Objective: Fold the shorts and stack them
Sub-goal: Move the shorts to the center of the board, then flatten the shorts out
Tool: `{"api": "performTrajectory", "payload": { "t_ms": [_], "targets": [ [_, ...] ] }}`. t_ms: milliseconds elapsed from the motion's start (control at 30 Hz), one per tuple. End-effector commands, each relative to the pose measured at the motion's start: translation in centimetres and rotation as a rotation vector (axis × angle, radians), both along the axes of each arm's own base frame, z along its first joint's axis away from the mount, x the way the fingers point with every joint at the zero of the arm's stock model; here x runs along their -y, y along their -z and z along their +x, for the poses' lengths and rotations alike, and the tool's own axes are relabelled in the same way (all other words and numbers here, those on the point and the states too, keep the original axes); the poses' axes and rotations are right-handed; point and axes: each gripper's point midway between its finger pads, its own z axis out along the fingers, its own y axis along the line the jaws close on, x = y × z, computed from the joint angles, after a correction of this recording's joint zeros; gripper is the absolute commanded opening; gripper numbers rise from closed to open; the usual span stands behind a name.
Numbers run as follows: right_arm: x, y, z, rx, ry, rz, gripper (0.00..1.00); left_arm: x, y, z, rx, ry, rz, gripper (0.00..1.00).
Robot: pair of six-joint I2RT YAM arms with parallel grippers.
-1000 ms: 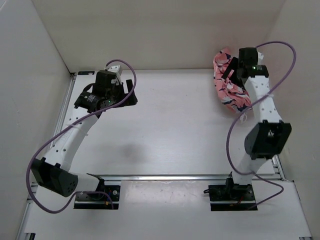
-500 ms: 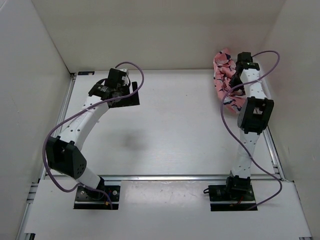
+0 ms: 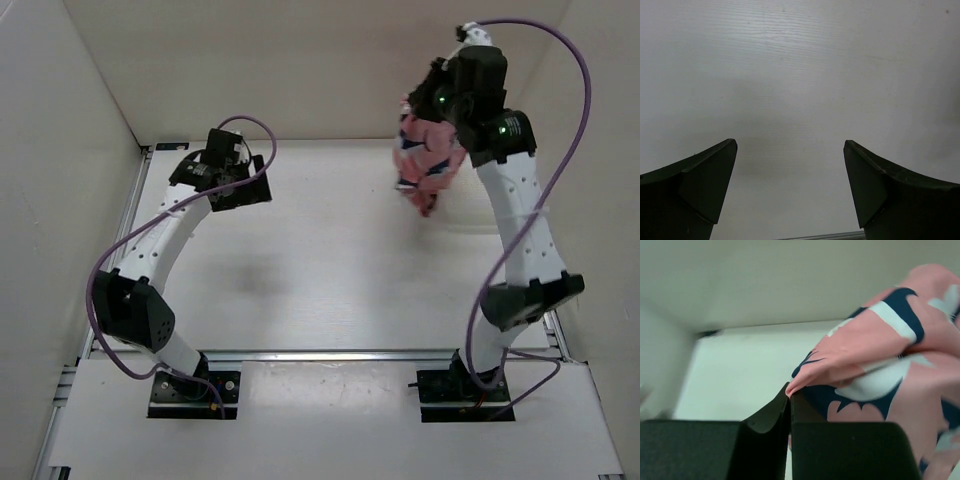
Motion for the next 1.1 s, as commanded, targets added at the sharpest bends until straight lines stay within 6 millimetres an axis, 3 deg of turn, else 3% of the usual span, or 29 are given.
{"api": "performTrajectory", "payload": {
  "t_ms": [0, 33, 67, 133, 167, 233, 267, 300, 333, 367, 400, 433, 467, 500, 533, 567, 600, 633, 667, 733, 767, 800, 833, 867, 933, 967, 1000, 1067],
  "targets": [
    [-5.4, -6.0, -6.2, 0.167, -0.199, -0.013, 0.0, -4.6, -3.2, -1.0, 0.04, -0.143, -0.009, 0.99],
    [-7.2, -6.0, -8.4, 0.165, -0.258, -0.009, 0.0, -5.8, -4.5, -1.8, 0.06, -0.173, -0.007, 0.99],
    [-8.0, -5.6, -9.3, 0.156, -0.285, -0.01, 0.0, -7.6, -4.9, -2.0, 0.063, -0.222, -0.006, 0.99],
    [-9.4, -5.3, -11.9, 0.151, -0.346, -0.007, 0.0, -9.3, -6.0, -2.6, 0.081, -0.265, -0.018, 0.99],
    [-9.8, -2.7, -12.1, 0.093, -0.346, -0.027, 0.0, -10.8, -6.6, -3.1, 0.093, -0.306, -0.019, 0.99],
    [-9.5, -1.0, -12.4, 0.076, -0.318, -0.049, 0.0, -11.4, -7.4, -3.6, 0.106, -0.306, -0.043, 0.99],
    [-9.5, 0.9, -12.1, 0.031, -0.305, -0.062, 0.0, -11.6, -7.7, -3.8, 0.114, -0.309, -0.053, 0.99],
    [-9.2, 4.1, -11.4, -0.031, -0.291, -0.091, 0.0, -11.9, -7.8, -4.1, 0.115, -0.316, -0.065, 0.99],
    [-9.1, 5.1, -10.9, -0.042, -0.281, -0.096, 0.21, -11.7, -7.8, -4.1, 0.113, -0.307, -0.075, 0.99],
    [-8.8, 7.1, -10.0, -0.086, -0.266, -0.115, 0.53, -11.4, -7.8, -4.1, 0.111, -0.296, -0.086, 0.99],
    [-8.4, 10.1, -7.9, -0.157, -0.245, -0.135, 0.8, -11.2, -7.3, -4.2, 0.097, -0.291, -0.091, 0.99],
    [-7.5, 11.7, -7.8, -0.253, -0.223, -0.163, 0.95, -11.1, -6.9, -4.3, 0.085, -0.285, -0.096, 0.99],
    [-6.5, 12.9, -7.3, -0.324, -0.175, -0.185, 0.98, -10.7, -6.8, -4.5, 0.073, -0.271, -0.11, 0.99],
    [-5.3, 14.4, -6.5, -0.382, -0.116, -0.222, 0.98, -10.4, -6.4, -4.7, 0.059, -0.252, -0.116, 0.99],
    [-4.5, 13.9, -6.6, -0.374, -0.064, -0.217, 0.95, -10.1, -5.7, -4.9, 0.038, -0.233, -0.122, 0.96],
    [-4.2, 15.9, -7.5, -0.394, -0.052, -0.249, 0.9, -9.7, -5.2, -4.9, 0.029, -0.211, -0.122, 0.87],
    [-4.0, 14.0, -9.2, -0.316, -0.056, -0.226, 0.86, -9.3, -4.9, -5.2, 0.03, -0.199, -0.122, 0.62],
    [-3.7, 14.2, -9.8, -0.292, -0.049, -0.202, 0.81, -8.5, -3.2, -5.9, -0.008, -0.177, -0.118, 0.51],
    [-4.8, 14.1, -10.5, -0.261, -0.092, -0.142, 0.62, -8.5, -2.3, -6.2, -0.023, -0.188, -0.125, 0.4],
    [-3.9, 17.1, -13.5, -0.332, -0.094, -0.116, 0.35, -8.1, -0.4, -6.9, -0.065, -0.196, -0.132, 0.2],
    [-4.3, 18.2, -14.6, -0.364, -0.111, -0.101, 0.26, -8.2, 2.1, -7.7, -0.126, -0.237, -0.138, 0.18],
    [-5.3, 18.9, -16.2, -0.398, -0.143, -0.055, 0.17, -8.1, 3.1, -8.2, -0.147, -0.253, -0.146, 0.18],
    [-5.4, 21.9, -17.9, -0.472, -0.158, -0.071, 0.17, -8.1, 4.1, -8.2, -0.158, -0.267, -0.154, 0.22],
    [-6.5, 23.1, -19.4, -0.499, -0.194, -0.08, 0.17, -8.2, 5.9, -9.2, -0.211, -0.301, -0.152, 0.52],
    [-7.3, 25.6, -21.5, -0.574, -0.213, -0.082, 0.48, -8.7, 8.0, -9.6, -0.274, -0.347, -0.126, 0.92],
    [-7.5, 27.9, -23.3, -0.63, -0.228, -0.11, 0.61, -8.7, 8.7, -9.5, -0.291, -0.356, -0.127, 1.0],
    [-7.5, 29.2, -24.1, -0.675, -0.225, -0.115, 0.83, -8.4, 9.7, -9.9, -0.328, -0.36, -0.136, 1.0],
    [-7.6, 31.2, -25.2, -0.75, -0.207, -0.078, 0.91, -7.5, 11.5, -9.8, -0.389, -0.336, -0.17, 1.0]
  ]
}}
